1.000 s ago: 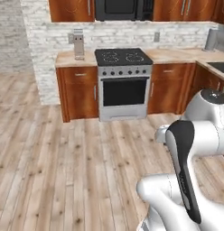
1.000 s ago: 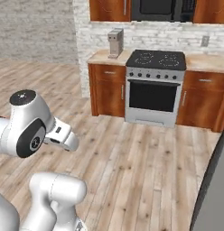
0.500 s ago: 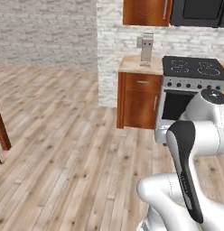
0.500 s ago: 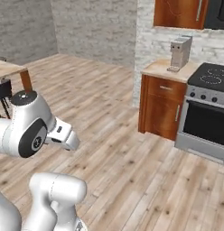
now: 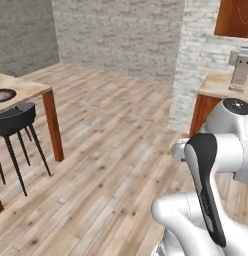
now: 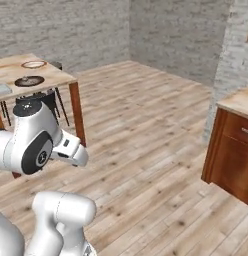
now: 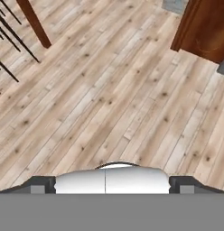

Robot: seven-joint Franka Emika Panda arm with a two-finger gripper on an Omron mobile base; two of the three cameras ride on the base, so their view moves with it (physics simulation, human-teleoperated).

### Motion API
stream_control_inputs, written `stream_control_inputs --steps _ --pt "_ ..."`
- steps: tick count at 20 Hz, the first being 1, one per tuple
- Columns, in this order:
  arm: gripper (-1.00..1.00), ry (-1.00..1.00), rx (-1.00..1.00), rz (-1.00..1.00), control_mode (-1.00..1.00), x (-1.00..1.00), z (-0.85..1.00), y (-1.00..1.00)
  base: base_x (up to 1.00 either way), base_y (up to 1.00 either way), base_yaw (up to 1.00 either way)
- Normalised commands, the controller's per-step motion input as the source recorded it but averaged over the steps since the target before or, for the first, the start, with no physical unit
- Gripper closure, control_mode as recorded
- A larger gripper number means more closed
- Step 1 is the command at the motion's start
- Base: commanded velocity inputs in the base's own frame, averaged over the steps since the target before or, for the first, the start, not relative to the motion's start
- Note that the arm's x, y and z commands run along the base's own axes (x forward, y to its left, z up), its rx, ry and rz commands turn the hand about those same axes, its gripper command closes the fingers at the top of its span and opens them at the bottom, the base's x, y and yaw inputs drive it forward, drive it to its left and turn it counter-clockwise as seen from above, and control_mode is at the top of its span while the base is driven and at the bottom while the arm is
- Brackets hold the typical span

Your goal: Place two dumplings into each of the tupperware containers and then place the containers in the fridge.

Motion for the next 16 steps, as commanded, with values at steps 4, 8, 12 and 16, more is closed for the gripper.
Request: stream_control_inputs --steps 4,8,12,16 --pt "-1.00 0.00 0.00 0.00 1.00 0.00 0.00 0.00 0.59 0.59 0.60" --pt "-1.00 0.00 0.00 0.00 1.00 0.00 0.00 0.00 0.42 0.16 0.82" --pt "-1.00 0.00 0.00 0.00 1.00 0.00 0.00 0.00 1.00 -0.27 0.52" --pt "-1.00 0.00 0.00 0.00 1.00 0.00 0.00 0.00 1.00 -0.49 0.44"
